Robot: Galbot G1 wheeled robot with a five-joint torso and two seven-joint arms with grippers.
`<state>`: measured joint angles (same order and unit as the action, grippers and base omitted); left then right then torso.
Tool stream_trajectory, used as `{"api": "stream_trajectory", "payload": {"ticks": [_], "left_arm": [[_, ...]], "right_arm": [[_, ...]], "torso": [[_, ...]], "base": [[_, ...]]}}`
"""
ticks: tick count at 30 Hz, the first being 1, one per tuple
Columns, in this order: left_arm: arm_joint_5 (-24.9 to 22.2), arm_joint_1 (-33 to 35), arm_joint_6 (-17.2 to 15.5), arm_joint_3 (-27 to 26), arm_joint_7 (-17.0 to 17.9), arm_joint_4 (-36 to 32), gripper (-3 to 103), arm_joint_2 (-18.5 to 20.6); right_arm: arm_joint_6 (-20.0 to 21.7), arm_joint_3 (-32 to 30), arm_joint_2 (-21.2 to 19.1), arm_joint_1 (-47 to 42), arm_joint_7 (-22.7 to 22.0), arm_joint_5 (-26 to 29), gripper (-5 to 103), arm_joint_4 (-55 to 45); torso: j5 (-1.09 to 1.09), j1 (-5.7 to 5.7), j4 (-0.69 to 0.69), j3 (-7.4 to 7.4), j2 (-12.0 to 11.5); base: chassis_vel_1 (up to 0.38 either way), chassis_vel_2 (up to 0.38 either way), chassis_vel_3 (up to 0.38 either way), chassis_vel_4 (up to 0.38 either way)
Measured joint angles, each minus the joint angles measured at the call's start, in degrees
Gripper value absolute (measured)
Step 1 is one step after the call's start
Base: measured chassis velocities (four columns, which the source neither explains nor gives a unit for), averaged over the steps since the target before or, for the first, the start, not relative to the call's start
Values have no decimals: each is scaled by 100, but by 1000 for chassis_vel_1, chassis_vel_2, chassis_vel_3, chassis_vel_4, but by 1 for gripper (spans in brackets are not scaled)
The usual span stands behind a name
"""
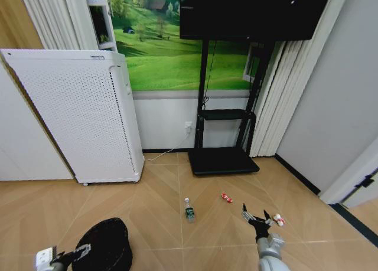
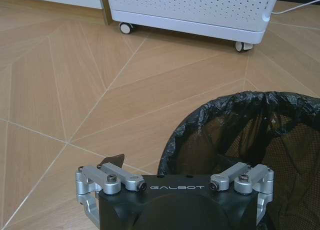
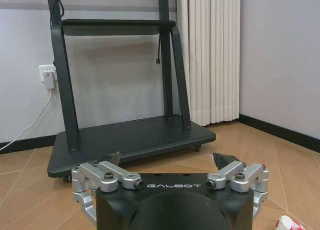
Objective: Pick up the trash bin and place the garbage on the floor into it.
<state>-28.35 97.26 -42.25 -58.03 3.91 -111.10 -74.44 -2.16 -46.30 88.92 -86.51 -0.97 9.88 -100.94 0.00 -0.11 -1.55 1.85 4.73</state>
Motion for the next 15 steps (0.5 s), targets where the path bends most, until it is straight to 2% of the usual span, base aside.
{"api": "stream_trajectory", "payload": {"ticks": [4, 5, 8, 10, 11, 14, 15], "left_arm": [[91, -92, 0, 109, 0, 103, 100, -47], [104, -108, 0, 127, -1, 119, 103, -50], [117, -133, 0, 160, -1, 153, 100, -50], [120, -162, 1, 181, 2, 193, 90, -49], [120, -162, 1, 181, 2, 193, 90, -49], [120, -164, 2, 184, 3, 219, 74, -46], [120, -164, 2, 184, 3, 219, 74, -46]], "right_arm": [[-4, 18, -13, 42, -45, -5, 100, 36], [-4, 23, -12, 46, -49, -5, 100, 41], [-5, 31, -11, 52, -54, -6, 100, 55], [-5, 39, -9, 60, -56, -8, 100, 73], [-5, 39, -9, 60, -56, -8, 100, 73], [-5, 46, -3, 81, -58, -13, 100, 97], [-5, 46, -3, 81, -58, -13, 100, 97]], "torso": [[0, 0, 1, 1, 1], [0, 0, 1, 1, 1], [0, 0, 1, 1, 2], [0, 0, 1, 1, 2], [0, 0, 1, 1, 2], [0, 0, 1, 2, 3], [0, 0, 1, 2, 3]], "base": [[0, 0, 0, 0], [0, 0, 0, 0], [0, 0, 0, 0], [0, 0, 0, 0], [0, 0, 0, 0], [0, 0, 0, 0], [0, 0, 0, 0]]}}
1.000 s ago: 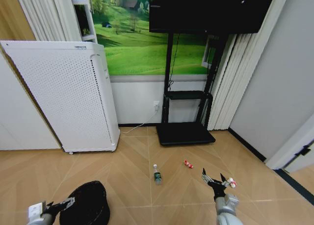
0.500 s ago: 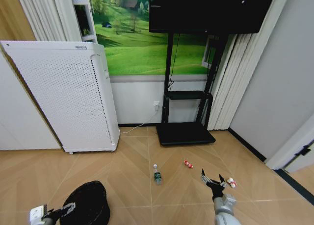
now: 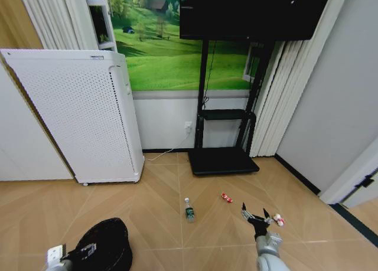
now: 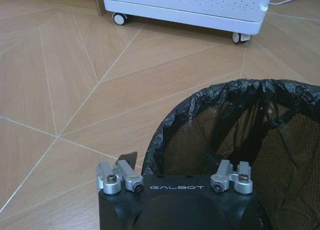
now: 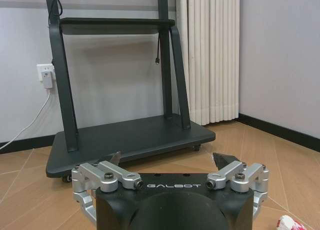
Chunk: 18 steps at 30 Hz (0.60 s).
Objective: Pick up the trash bin and place the garbage on the floor into it.
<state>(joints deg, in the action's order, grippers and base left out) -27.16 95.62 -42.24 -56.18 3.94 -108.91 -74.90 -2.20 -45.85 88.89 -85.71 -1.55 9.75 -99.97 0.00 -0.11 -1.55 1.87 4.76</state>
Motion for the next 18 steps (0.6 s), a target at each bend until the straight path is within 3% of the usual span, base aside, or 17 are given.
{"api": "stream_trajectory", "payload": {"ticks": [1, 3, 5, 12, 16, 17, 18], "left_arm": [[0, 2, 0, 0, 0, 7, 74, 4], [-3, -5, 1, 0, -5, 22, 57, 16], [-4, -12, 2, 0, -12, 27, 57, 20], [-55, -112, 4, 20, -71, 67, 24, 49], [-59, -123, 5, 51, -84, 85, 19, 43], [-58, -137, 12, 69, -82, 94, 9, 33], [-59, -150, 21, 76, -96, 93, 9, 32]], "right_arm": [[0, 3, 1, 5, 0, -4, 100, 9], [2, 8, 5, 22, -1, -21, 100, 31], [2, 9, 6, 27, -1, -26, 100, 36], [15, 17, 6, 81, -12, -31, 100, 118], [19, 17, 3, 95, -18, -16, 100, 146], [20, 15, -4, 99, -20, -12, 100, 164], [21, 14, -6, 104, -21, -11, 100, 171]], "torso": [[0, 0, 0, 0, 0], [0, 0, 0, 1, 0], [0, 0, 0, 0, 0], [0, 0, 0, 1, 1], [-1, 0, 0, 1, 1], [-1, 0, 1, 1, 1], [1, 0, 0, 1, 1]], "base": [[0, 0, 0, 0], [0, 0, 0, 0], [0, 0, 0, 0], [0, 0, 0, 0], [0, 0, 0, 0], [0, 0, 0, 0], [0, 0, 0, 0]]}}
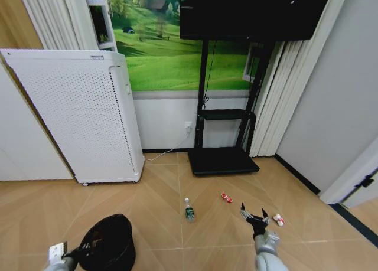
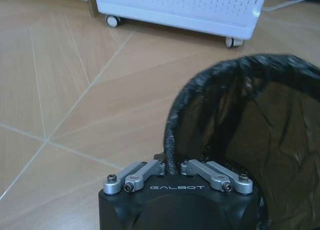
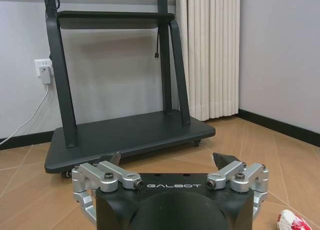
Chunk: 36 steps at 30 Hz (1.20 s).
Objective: Pick up the trash bin and place the garbage on the floor into it.
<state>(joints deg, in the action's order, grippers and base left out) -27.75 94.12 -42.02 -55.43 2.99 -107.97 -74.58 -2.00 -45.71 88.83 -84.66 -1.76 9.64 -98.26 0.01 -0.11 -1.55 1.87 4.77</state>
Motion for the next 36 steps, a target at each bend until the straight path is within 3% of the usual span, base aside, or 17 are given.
{"api": "stream_trajectory", "payload": {"ticks": [6, 9, 13, 14, 15, 18, 19, 22, 23, 26, 33, 36], "left_arm": [[18, -136, 30, 50, -138, 107, 5, 24], [175, -340, 377, 112, -491, 303, 5, 89], [248, -550, 724, 193, -540, 440, 4, 137], [314, -662, 973, 242, -545, 505, 4, 173], [314, -662, 973, 242, -545, 505, 4, 173], [567, -896, 1984, 415, -697, 594, 4, 289], [567, -896, 1984, 415, -697, 594, 4, 289], [765, -1006, 2544, 549, -930, 445, 4, 341], [765, -1006, 2544, 549, -930, 445, 4, 341], [826, -1112, 3009, 727, -1007, 179, 4, 389], [784, -1274, 3277, 875, -1068, -85, 4, 456], [686, -1517, 3376, 960, -1123, -107, 4, 549]], "right_arm": [[0, -4, 5, 15, -5, 2, 100, 28], [0, -2, 18, 13, -7, 2, 100, 30], [-1, -2, 22, 0, -12, 1, 100, -1], [-1, -4, 22, -13, -16, 1, 100, -49], [-1, -4, 22, -13, -16, 1, 100, -49], [0, -9, 26, -39, -39, 10, 100, -175], [0, -9, 26, -39, -39, 10, 100, -175], [60, -8, 40, -63, -45, 55, 100, -309], [60, -8, 40, -63, -45, 55, 100, -309], [190, 39, 87, -111, 11, 94, 100, -481], [435, 131, 161, -146, 321, 31, 100, -670], [611, 130, 175, -155, 880, -52, 100, -769]], "torso": [[1, 0, 1, 0, 1], [-4, 0, 1, 1, 1], [-2, 0, -1, 1, 0], [-5, -1, -1, 1, 0], [-5, -1, -1, 1, 0], [-1, -1, 1, 2, 0], [-1, -1, 1, 2, 0], [-2, -1, 0, 2, 0], [-2, -1, 0, 2, 0], [-1, -1, 1, 1, 0], [-1, -1, 1, 1, 0], [-2, -1, 1, 1, 0]], "base": [[0, 0, 0, 0], [0, 0, 0, 0], [0, 0, 0, 0], [0, 0, 0, 0], [0, 0, 0, 0], [0, 0, 0, 0], [0, 0, 0, 0], [0, 0, 0, 0], [0, 0, 0, 0], [0, 0, 0, 0], [0, 0, 0, 0], [0, 0, 0, 0]]}}
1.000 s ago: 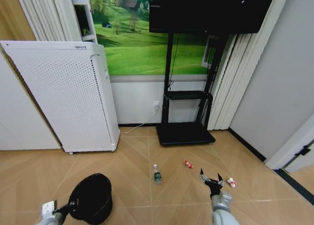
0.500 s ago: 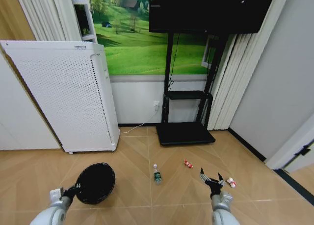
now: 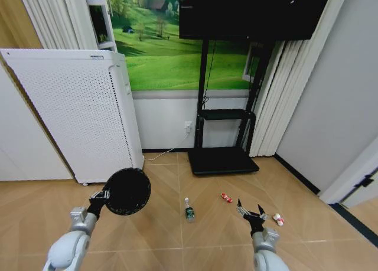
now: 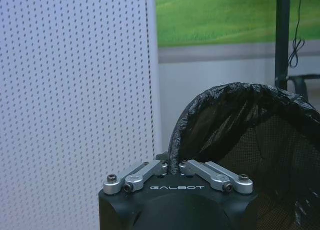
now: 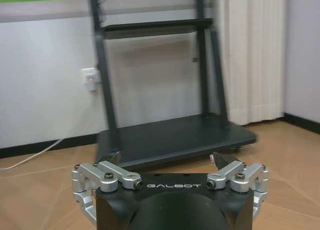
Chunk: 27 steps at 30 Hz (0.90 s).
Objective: Pick up the trash bin and place the garbage on the floor into it.
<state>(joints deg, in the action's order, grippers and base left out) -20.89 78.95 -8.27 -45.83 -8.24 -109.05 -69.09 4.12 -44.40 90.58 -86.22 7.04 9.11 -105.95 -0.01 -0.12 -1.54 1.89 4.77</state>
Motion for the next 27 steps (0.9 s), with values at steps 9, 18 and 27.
{"api": "stream_trajectory", "payload": {"ticks": [9, 18, 27], "left_arm": [[-159, -394, 34, 248, -55, -114, 4, 196], [-113, -376, -82, 462, -44, -299, 4, 292], [33, -199, -129, 493, -25, -390, 4, 189]], "right_arm": [[297, 200, -67, -56, 725, -115, 100, -151], [-56, 216, -65, -25, 700, -406, 100, 21], [-22, 170, -161, -22, 684, -372, 100, 67]], "torso": [[1, 1, -1, 0, 0], [1, 2, -1, -1, 0], [1, 2, -1, -1, 0]], "base": [[0, 0, 0, 0], [-18, 16, 19, -9], [-146, 149, 163, -146]]}}
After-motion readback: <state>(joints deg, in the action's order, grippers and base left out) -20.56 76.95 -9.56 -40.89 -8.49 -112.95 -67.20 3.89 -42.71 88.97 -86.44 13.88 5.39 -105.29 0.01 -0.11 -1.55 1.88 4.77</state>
